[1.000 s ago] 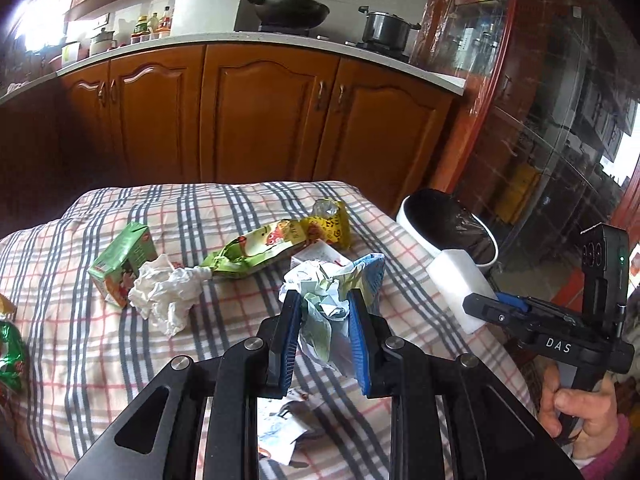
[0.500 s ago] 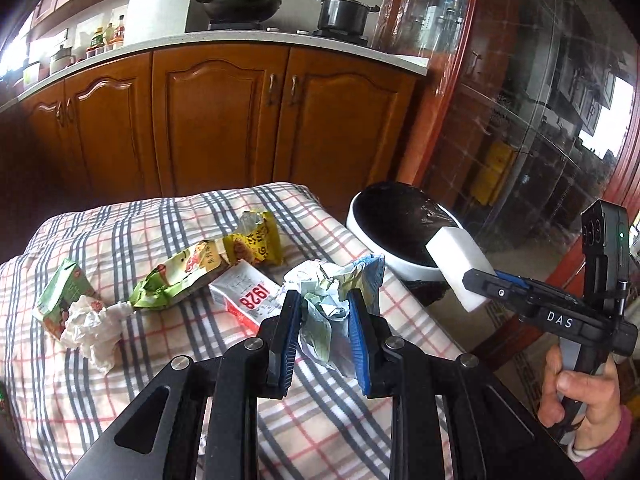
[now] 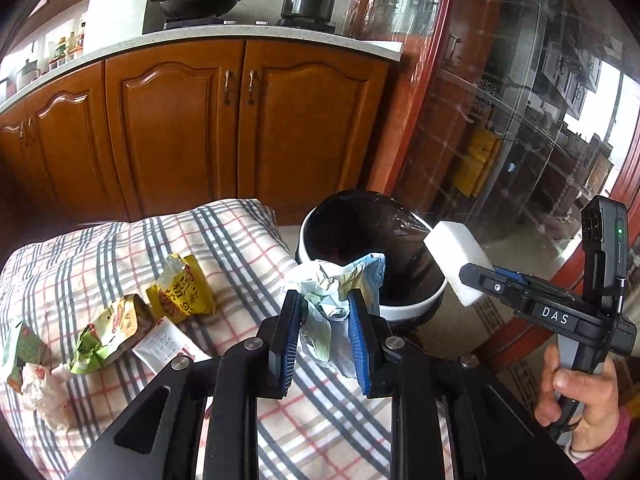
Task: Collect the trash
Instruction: 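Carry the wrapper and foam block over the trash bin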
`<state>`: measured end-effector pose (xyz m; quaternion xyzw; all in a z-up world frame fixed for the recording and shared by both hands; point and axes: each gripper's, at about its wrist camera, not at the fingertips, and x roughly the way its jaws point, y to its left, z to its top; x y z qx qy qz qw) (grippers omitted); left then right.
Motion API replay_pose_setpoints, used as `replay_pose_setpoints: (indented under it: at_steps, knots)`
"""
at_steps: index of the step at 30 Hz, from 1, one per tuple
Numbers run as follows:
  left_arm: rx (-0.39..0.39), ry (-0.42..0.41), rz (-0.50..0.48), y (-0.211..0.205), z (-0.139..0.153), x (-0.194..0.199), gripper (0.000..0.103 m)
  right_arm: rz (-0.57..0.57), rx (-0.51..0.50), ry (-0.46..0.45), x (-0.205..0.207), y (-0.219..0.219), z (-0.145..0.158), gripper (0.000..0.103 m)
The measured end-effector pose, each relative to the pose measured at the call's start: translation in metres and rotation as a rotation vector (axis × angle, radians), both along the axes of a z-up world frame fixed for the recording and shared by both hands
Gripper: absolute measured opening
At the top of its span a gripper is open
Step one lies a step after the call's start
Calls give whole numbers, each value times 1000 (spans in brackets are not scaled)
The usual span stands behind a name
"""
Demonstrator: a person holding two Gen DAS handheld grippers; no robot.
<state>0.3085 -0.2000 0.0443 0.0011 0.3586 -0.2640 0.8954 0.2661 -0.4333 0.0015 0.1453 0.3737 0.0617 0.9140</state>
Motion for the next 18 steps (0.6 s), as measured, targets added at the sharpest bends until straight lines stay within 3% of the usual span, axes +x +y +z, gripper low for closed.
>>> replay_pose_setpoints:
  at_steps: [18]
  knots:
    - [74, 13, -15, -77, -10, 77, 23, -2, -56, 57, 48, -23, -12, 49]
